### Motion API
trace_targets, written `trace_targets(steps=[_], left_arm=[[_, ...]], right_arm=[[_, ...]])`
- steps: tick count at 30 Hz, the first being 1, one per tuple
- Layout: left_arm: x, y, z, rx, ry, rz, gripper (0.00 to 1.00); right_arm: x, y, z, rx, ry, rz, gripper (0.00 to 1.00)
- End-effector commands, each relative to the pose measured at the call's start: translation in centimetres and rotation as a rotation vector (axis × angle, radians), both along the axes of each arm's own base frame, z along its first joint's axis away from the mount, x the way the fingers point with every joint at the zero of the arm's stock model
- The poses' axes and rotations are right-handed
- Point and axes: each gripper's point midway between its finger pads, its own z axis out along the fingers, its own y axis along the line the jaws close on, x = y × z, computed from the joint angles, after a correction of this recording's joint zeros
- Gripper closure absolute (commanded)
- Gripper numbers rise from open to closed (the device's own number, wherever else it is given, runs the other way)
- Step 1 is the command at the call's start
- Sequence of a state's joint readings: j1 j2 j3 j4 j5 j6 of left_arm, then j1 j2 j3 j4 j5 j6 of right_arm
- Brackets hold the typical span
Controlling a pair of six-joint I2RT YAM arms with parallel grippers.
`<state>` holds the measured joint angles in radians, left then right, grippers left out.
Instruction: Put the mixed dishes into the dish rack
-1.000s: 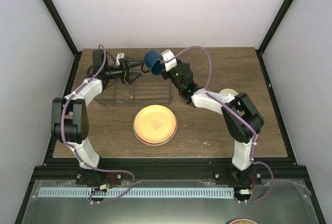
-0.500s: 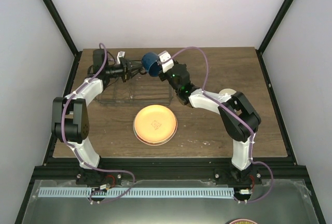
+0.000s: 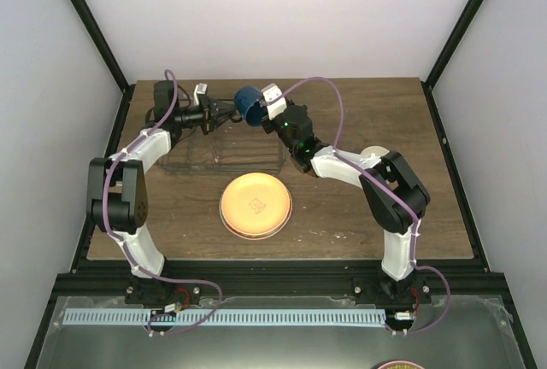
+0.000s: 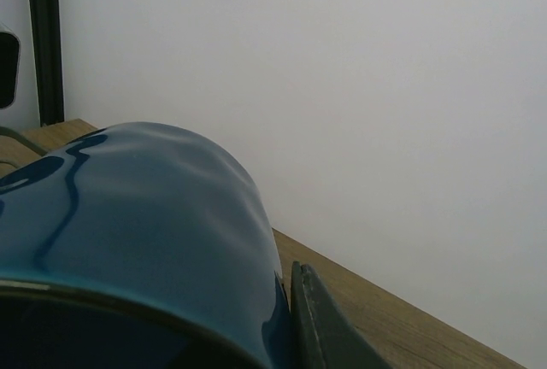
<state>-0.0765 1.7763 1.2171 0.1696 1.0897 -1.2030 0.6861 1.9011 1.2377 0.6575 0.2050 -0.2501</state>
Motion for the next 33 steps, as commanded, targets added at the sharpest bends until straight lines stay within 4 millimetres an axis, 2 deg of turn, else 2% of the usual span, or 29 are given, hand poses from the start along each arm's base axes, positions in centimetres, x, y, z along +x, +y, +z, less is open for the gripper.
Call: trace_targets(steps=[1,6,8,10,20,23,26,30,33], left_arm=[[-0.3,-0.9,1.2,-0.069,-0.044,-0.063,1.0],[0.4,-0.8,1.9,-0.119,-0.064,-0.048,1.0],[0.9,-0.7,2.0,-0.12,-0.071,-0.041,1.0],[1.4,-0.7,2.2,-0.117,-0.086,-0.039,1.0],[3.4,1.0,3.2,-0.06,-0.157,0.0,1.0],[3.7,1.6,2.5,0.023,-0.189,0.007,1.0],[3.8,2.2,1.7,0.191,-0.283,0.008,1.0],[3.8,3.2,-0.3,0.481,-0.422,0.01,1.0],[3.3,3.4,-1.7,0.628,-0.526,0.013,1.0]], right_arm=[[-0.1,0.8,3.4,0.055,-0.083,0.007,0.92],[-0.8,0.1,3.5,0.056,-0.075,0.005,0.76],[-1.5,-0.6,4.2,0.062,-0.086,0.0,0.72],[-1.9,-1.1,4.0,0.057,-0.08,-0.01,0.68],[-3.3,-3.3,1.7,-0.002,-0.009,-0.059,0.45],[-4.2,-4.4,1.1,-0.009,0.023,-0.073,0.32],[-5.1,-5.6,1.0,-0.01,0.046,-0.092,0.17],[-5.5,-7.6,1.2,-0.035,0.053,-0.169,0.09],[-5.6,-9.1,1.9,-0.034,0.041,-0.218,0.04]])
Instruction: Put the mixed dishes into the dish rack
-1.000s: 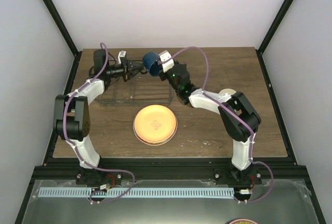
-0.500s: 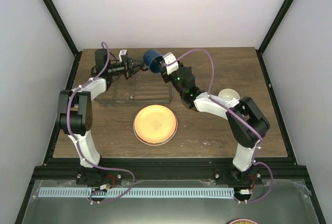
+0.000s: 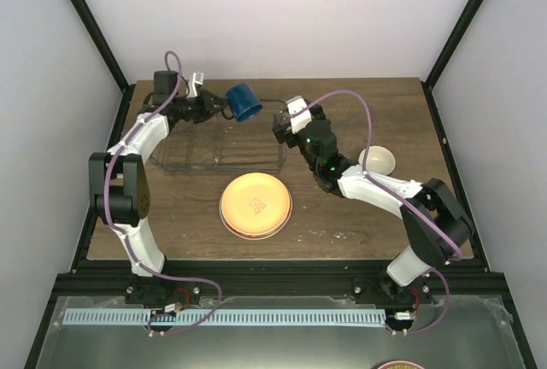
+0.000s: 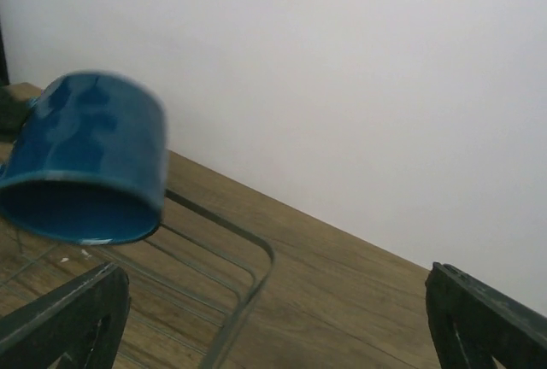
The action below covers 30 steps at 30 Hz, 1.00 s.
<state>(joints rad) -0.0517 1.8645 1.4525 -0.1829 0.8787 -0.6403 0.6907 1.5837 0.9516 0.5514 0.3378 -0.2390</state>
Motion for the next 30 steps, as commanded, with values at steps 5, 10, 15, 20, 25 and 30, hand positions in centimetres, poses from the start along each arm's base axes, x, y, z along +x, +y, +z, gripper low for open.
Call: trace_targets(steps=[5,10,15,20,25,30], left_arm=[[-2.3,-0.1,-1.5,0.5,-0.349,-0.037,1.0],[-3.1,-1.7,-1.6,0.609,-0.486,-0.02,1.0],[-3.0,-3.1,-3.2,0.7,-0.552,-0.005,1.0],[-2.7,-3.8,-4.8,0.777,-0.602,0.065,1.0],[-1.7,-3.8,-5.6,0.782,-0.633,0.123,1.0],[-0.4,-4.5,-5.5,0.774,-0.66,0.155,1.0]], right_arm=[[0.0,-3.5,2.5,0.022,-0.024,-0.126,0.0],[0.4,-3.9,2.7,0.015,-0.027,-0.135,0.0],[0.5,-3.9,2.4,0.013,-0.019,-0.126,0.0],[0.5,-4.0,2.0,-0.003,-0.012,-0.112,0.0],[0.5,-4.0,1.4,-0.022,0.003,-0.095,0.0],[0.7,-3.7,0.6,-0.042,0.028,-0.071,0.0]])
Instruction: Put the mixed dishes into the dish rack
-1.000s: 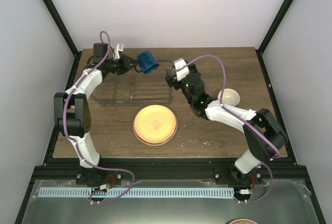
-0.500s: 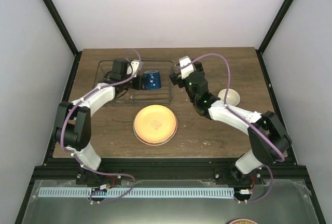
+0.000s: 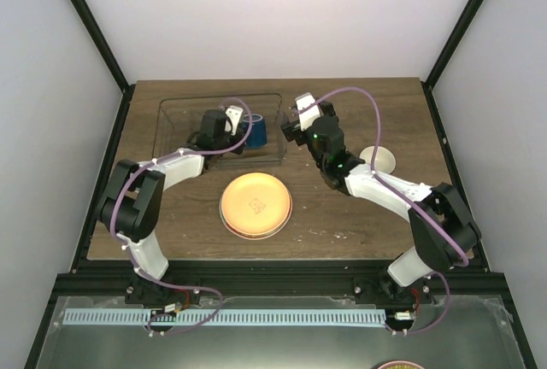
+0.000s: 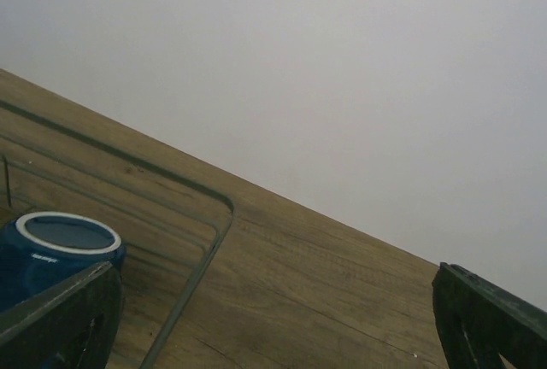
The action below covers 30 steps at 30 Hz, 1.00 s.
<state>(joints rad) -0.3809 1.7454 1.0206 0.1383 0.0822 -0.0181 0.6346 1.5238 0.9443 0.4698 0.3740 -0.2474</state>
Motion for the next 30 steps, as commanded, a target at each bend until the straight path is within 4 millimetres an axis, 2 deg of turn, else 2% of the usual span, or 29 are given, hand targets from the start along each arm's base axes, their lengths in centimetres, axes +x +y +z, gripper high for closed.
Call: trace_targets(steps=[1,6,10,14,17,23,30], left_arm=[[3.5,-0.7,4.5,-0.049,-0.209,0.045,1.0],[3.8,-2.4,5.9,-0.048,-0.232,0.028,1.0],[3.0,-3.4,7.0,-0.048,-0.235,0.005,1.0],[1.9,-3.5,8.3,-0.045,-0.258,0.005,1.0],[2.0,-2.9,7.5,-0.015,-0.268,0.028,1.0],[3.3,-3.0,5.4,0.034,-0.269,0.037,1.0],[5.0,-2.8,5.5,0.042,-0.326,0.067,1.0]], right_arm=[[0.1,0.0,0.0,-0.019,0.014,0.023,0.0],[0.5,0.1,0.1,-0.047,0.009,0.032,0.0],[0.7,-0.1,0.0,-0.05,0.011,0.038,0.0],[0.9,0.1,-0.5,-0.049,0.019,0.045,0.0],[0.9,0.2,-0.7,-0.044,0.026,0.054,0.0],[1.0,0.3,-1.2,-0.058,0.037,0.061,0.0],[1.4,0.3,-1.6,-0.064,0.049,0.055,0.0]])
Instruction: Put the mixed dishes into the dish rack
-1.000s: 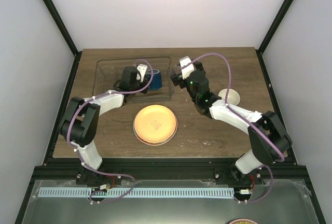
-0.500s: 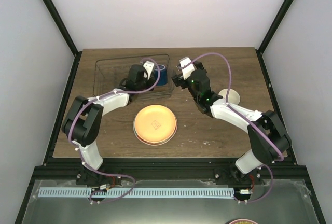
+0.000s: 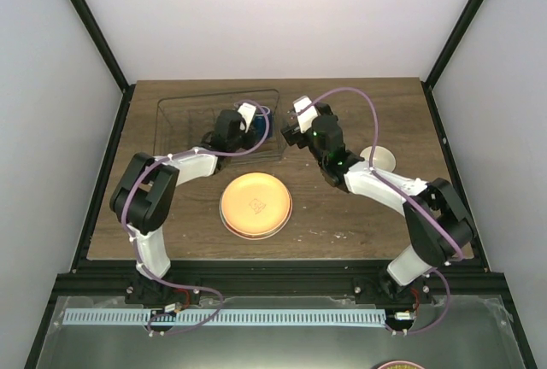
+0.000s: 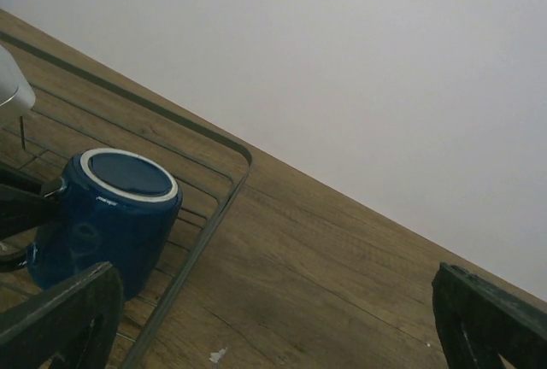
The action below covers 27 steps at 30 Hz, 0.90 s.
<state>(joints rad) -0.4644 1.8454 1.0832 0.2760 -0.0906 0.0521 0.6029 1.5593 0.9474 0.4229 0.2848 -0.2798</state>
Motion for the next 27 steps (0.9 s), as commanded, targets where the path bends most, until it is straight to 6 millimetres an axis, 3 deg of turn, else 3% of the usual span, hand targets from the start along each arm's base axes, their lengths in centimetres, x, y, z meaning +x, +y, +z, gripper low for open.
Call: trace_targets(steps=[1,8,13,17,18,21,27], left_arm=[[2.7,-0.1,4.7,-0.054,-0.18,0.031,1.0],[4.2,1.1,4.5,-0.068,-0.203,0.067,1.0],[4.3,0.9,4.8,-0.089,-0.206,0.059,1.0],[4.3,0.6,3.6,-0.092,-0.171,0.045,1.0],[4.1,0.6,3.1,-0.09,-0.153,0.039,0.98],[3.2,0.3,1.9,-0.09,-0.109,0.01,0.76],[1.4,1.1,0.1,-0.069,-0.065,0.015,0.59]], right_arm=[[0.8,-0.1,1.1,0.002,-0.013,-0.005,0.0],[1.4,0.4,0.8,-0.012,-0.005,0.013,0.0],[2.0,0.8,0.9,-0.016,-0.007,0.025,0.0],[2.3,1.2,1.0,-0.015,-0.008,0.035,0.0],[2.3,1.3,1.0,-0.014,-0.008,0.037,0.0],[2.3,1.4,0.7,-0.013,-0.001,0.045,0.0],[2.2,1.5,0.4,0.0,0.015,0.049,0.0]])
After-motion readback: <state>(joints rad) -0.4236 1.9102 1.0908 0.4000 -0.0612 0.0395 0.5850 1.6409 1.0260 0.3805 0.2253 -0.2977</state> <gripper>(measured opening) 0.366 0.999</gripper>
